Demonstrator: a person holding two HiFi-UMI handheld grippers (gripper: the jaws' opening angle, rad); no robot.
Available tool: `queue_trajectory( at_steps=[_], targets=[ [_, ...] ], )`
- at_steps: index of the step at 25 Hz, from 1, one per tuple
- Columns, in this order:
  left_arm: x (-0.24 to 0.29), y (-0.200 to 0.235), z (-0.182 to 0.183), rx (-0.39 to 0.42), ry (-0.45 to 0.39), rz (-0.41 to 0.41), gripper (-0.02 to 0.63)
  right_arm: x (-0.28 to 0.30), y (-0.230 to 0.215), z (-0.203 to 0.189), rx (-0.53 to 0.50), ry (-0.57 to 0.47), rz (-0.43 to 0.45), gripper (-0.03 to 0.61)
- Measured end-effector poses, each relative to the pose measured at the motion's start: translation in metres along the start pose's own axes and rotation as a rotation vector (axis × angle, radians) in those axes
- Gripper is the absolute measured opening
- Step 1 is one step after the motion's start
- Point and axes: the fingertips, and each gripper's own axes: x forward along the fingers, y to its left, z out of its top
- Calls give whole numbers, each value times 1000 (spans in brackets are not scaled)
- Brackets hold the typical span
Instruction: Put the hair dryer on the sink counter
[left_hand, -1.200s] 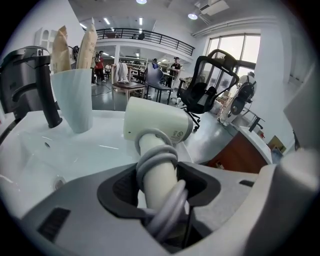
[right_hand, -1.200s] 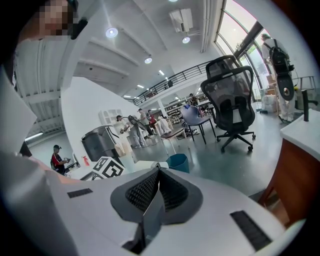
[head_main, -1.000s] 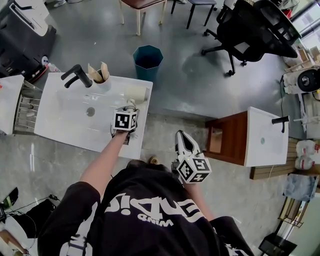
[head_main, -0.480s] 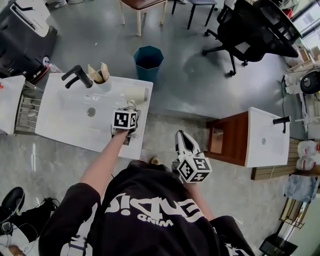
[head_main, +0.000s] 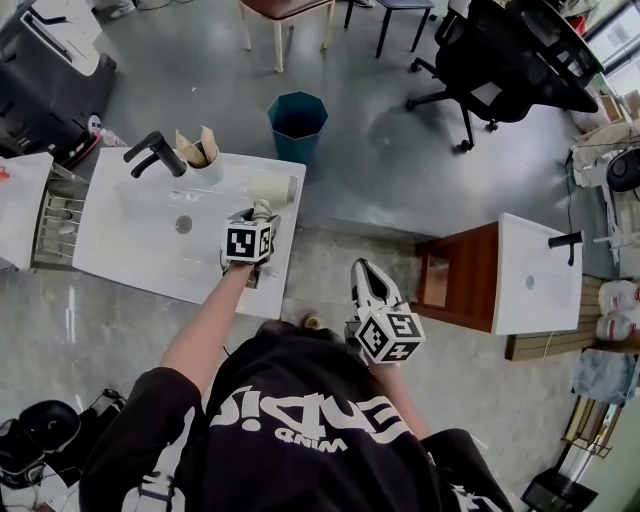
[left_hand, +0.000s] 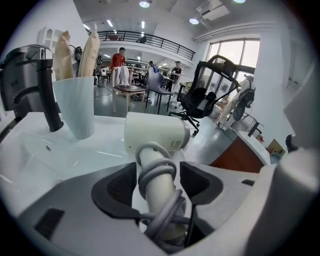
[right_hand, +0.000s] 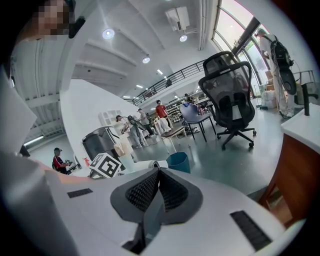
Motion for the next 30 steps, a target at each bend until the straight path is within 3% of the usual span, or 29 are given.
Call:
queue_trajectory(
  at_steps=[8,20,25,30],
  targets=[
    [-32,-1,18,37,-80,20,268,2,2,1,-12,5,24,25],
    [-138,-22,44,64,-269,-37,268,6,15,8,-56,6,84,25],
    [-182,-36,33,42,-319,-71,268,5,28,10,-69,14,122,25],
    [-212,-40,11,-36,-351,-91,268,4,38,13,-84,11,148,25]
  ],
)
